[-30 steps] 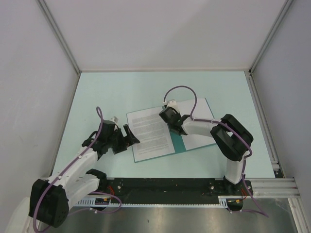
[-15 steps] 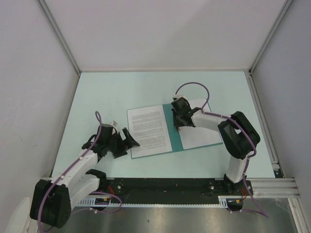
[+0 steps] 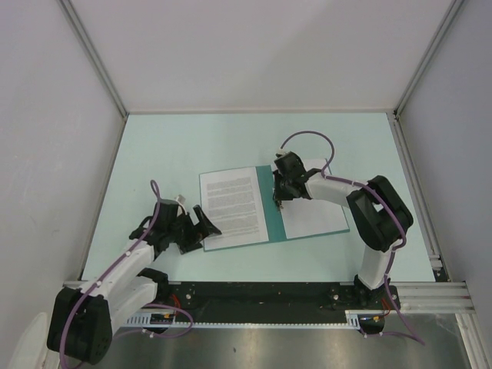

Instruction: Put the files into the folder

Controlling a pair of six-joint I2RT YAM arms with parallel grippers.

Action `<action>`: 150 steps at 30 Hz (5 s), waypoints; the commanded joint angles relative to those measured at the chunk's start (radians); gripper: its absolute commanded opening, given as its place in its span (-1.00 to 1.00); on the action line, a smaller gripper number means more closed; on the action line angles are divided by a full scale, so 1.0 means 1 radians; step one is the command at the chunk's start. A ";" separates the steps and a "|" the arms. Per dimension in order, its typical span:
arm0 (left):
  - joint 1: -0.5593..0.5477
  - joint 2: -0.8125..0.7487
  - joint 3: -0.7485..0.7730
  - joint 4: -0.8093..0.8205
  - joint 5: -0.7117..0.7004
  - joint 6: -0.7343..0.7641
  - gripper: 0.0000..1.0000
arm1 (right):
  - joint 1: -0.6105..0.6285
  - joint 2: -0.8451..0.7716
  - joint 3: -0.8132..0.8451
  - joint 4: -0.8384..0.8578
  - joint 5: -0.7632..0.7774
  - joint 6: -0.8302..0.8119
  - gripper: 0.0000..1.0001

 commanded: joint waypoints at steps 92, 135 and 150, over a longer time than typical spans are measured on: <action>-0.354 0.938 -0.394 2.084 -0.382 -0.850 -0.53 | -0.012 -0.031 0.123 -0.004 0.040 0.153 -1.00; -0.858 0.282 0.330 0.329 -1.031 0.625 -1.00 | -0.308 -0.581 -0.069 -0.144 -0.161 0.264 1.00; -1.071 0.520 0.434 0.328 -1.158 0.679 -1.00 | -0.038 -0.597 0.037 -0.260 0.198 0.363 0.81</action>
